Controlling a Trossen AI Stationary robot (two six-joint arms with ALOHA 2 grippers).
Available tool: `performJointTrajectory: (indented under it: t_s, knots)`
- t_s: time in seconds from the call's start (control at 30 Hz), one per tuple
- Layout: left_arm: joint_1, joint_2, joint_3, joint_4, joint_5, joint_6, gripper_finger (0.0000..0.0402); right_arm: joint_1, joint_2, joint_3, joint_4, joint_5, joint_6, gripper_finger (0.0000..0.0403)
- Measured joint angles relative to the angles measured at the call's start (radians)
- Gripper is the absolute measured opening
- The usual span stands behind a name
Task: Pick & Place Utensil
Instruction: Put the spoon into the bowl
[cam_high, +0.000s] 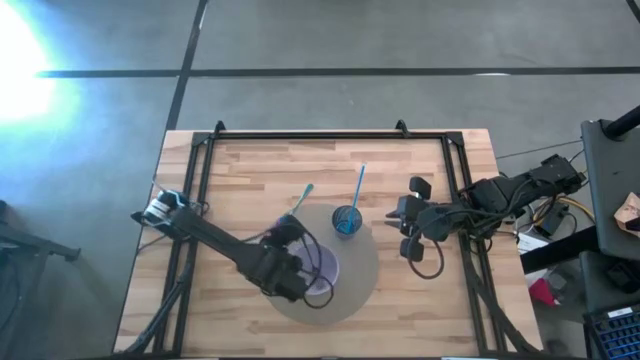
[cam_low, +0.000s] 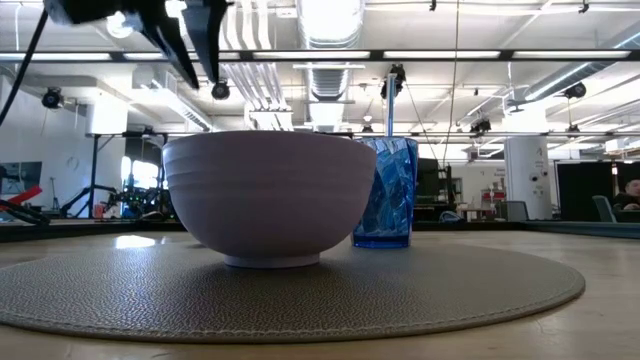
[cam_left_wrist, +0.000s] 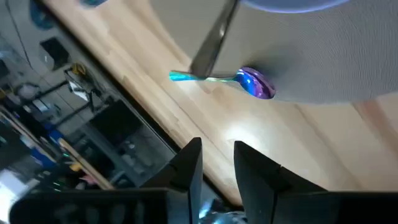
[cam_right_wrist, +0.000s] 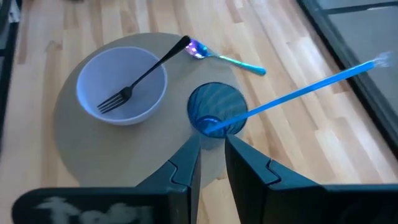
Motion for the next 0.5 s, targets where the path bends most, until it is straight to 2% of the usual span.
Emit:
performJointTrajectory:
  t_s: [0.3,0.5]
  knots:
    - [0.079,-0.195,-0.007,0.015,-0.001,-0.264,0.009,0.0,0.0,0.0,-0.002,-0.039,0.0,0.0068]
    - [0.179,-0.333,-0.051,0.139,-0.004,-0.404,0.009,0.0,0.0,0.0,-0.002,-0.04,0.0,0.0068]
